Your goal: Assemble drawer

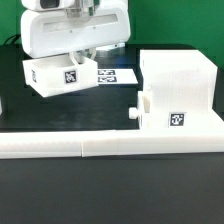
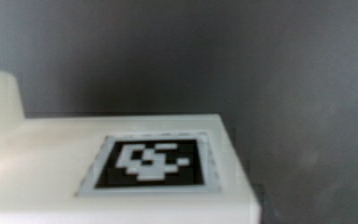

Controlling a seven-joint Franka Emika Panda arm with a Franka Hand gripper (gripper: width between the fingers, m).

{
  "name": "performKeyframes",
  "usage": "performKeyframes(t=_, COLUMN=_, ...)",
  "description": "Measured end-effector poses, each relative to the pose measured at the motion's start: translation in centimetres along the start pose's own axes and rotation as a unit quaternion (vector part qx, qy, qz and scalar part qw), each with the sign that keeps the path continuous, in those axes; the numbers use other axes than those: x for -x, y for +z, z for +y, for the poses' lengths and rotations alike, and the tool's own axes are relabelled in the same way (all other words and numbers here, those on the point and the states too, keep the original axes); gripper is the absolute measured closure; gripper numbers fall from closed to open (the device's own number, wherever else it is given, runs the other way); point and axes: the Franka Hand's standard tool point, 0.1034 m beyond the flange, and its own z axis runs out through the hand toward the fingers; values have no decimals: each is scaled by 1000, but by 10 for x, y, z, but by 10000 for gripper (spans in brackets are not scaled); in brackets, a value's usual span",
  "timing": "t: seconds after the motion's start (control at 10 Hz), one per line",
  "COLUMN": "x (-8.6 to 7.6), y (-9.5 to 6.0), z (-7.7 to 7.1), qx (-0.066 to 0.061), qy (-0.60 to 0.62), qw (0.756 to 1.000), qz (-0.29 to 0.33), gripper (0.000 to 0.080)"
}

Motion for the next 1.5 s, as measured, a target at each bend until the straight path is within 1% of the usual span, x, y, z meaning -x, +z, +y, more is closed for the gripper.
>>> performKeyframes(t=0.4, x=3, y=3, z=-1, qx=0, qy=-14, qw=1000, qz=-1, gripper=757)
performKeyframes(t=0.5, x=7, y=7, z=2, qx=-1, qy=-75, qw=997, qz=-2, gripper=757)
performKeyframes(t=0.7, x=-9, y=3, z=7, qx=-4, qy=-152, qw=988, qz=-3, gripper=757)
performKeyframes(t=0.8, x=-18, y=1, z=8, qx=-3, qy=-164, qw=986, qz=0, gripper=757)
performKeyframes(t=1.0, x=-33, y=-5, z=10, qx=-1, qy=-244, qw=970, qz=-4, gripper=757)
performKeyframes(t=1.3, x=-31, y=-4, z=12, qx=-1, qy=-342, qw=940, qz=-5, gripper=757)
performKeyframes(t=1.4, x=-30, y=-3, z=13, qx=-1, qy=-382, qw=924, qz=-6, gripper=757)
performKeyframes(t=1.5, x=-27, y=0, z=13, qx=0, qy=-432, qw=902, qz=-9, gripper=757)
